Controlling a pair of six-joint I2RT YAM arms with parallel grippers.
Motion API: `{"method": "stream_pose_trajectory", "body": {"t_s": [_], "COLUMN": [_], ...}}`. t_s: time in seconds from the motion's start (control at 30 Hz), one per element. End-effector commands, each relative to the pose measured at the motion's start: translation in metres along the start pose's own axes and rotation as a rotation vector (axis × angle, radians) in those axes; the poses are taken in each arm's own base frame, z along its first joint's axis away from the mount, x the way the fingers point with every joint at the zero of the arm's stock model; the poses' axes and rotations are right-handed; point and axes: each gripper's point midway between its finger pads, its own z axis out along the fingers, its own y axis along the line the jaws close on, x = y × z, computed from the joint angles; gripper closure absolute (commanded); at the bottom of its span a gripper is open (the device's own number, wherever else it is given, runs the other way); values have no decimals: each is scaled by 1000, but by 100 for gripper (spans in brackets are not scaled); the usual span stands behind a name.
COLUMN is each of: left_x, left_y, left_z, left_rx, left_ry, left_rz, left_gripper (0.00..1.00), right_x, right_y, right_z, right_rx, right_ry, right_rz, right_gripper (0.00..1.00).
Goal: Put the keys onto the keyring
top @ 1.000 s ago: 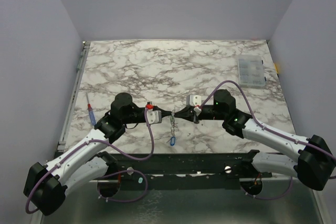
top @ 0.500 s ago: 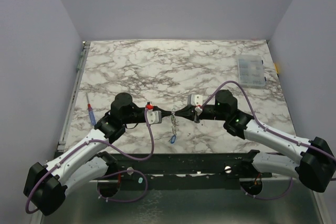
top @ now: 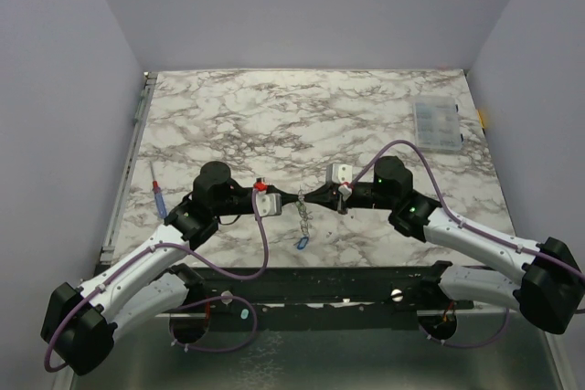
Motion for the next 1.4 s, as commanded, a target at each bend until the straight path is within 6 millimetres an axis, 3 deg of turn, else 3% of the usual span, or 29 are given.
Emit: {"method": "stream_pose_trajectory", "body": {"t_s": [0.0,0.63,1.0,1.37], "left_x": [-7,-5,8,1], "left_y": [-18,-12,13,13], "left_z": [1,-12,-31,-33], "left_rx": [82,-35,-205,-207], "left_ry": [-42,-10,114,92], "left_rz": [21,251,423,477], "left_gripper": [100,100,100,100], "right_x": [-17,-19,-11,-13], "right_y": [-13,-1,34,45], "right_z": [2,13,7,11], "right_rx": [54,-75,-246,-353], "right_ry": [-54,-21,-1,-7], "right_rz": [-33,18,75,94], "right_gripper": [99,99,99,99]}}
